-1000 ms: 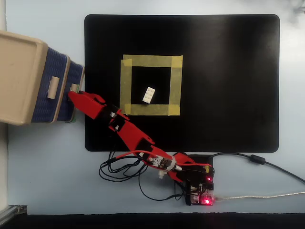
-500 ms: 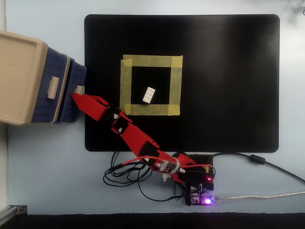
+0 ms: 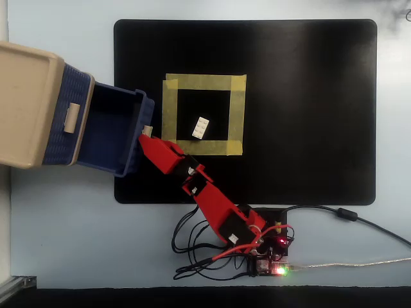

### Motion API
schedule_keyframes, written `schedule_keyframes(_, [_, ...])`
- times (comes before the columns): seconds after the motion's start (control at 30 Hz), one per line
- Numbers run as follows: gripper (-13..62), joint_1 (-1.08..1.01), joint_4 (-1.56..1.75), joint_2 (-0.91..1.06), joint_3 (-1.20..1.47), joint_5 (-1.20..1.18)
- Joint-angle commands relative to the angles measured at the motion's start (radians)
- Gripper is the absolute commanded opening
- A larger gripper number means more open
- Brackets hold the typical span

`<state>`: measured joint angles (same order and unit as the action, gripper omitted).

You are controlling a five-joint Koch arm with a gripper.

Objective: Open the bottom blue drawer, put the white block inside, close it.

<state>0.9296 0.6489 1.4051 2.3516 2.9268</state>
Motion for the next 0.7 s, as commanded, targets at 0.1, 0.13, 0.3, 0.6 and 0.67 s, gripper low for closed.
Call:
schedule_keyframes(0.1, [33.9, -0.025, -0.632, 0.39, -0.064, -0.138])
schedule_keyframes(0.13, [33.9, -0.029, -0.805, 0.457, -0.121, -0.156])
schedule_keyframes(0.3, [33.8, -0.147, -1.741, 0.549, -0.581, -0.183])
schedule_keyframes(0.6, [33.9, -0.337, -2.203, 0.037, -1.103, -0.396])
schedule_keyframes(0.67, [33.9, -0.339, -2.195, -0.002, -1.132, -0.394])
